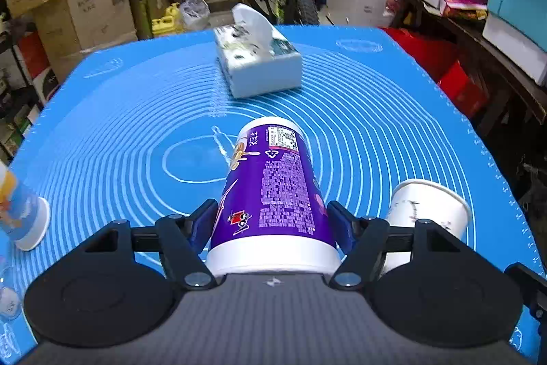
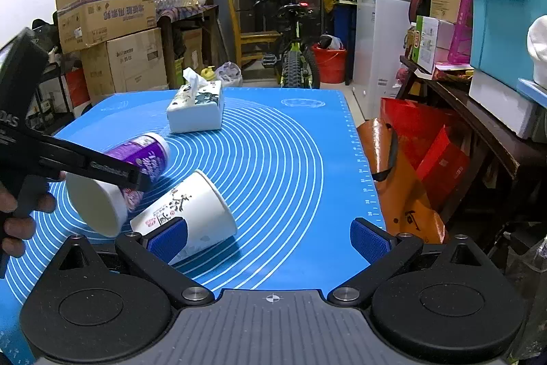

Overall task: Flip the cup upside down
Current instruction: 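Move the left gripper to the purple-and-white cup and close around it, then lift the purple-and-white cup with the left gripper and tilt it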

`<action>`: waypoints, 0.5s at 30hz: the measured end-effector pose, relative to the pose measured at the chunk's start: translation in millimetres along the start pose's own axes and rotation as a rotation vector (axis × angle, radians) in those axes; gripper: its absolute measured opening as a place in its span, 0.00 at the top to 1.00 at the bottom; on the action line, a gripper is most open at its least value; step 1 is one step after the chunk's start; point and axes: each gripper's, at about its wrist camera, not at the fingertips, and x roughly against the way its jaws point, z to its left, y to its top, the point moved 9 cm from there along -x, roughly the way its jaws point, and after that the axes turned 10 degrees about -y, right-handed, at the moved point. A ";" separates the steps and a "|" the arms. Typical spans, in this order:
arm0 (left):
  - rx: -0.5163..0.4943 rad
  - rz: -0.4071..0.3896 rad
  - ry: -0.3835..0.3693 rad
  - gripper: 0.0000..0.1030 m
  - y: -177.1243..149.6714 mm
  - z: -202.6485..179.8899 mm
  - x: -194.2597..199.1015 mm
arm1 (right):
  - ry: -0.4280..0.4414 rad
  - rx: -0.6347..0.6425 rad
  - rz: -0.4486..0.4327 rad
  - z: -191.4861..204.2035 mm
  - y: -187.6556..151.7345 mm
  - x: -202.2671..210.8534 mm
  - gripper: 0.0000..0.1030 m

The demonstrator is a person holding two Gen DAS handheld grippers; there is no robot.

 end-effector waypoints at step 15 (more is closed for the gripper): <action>0.058 -0.048 0.008 0.32 -54.1 0.6 85.2 | 0.043 0.016 -0.025 14.4 -8.5 40.8 0.02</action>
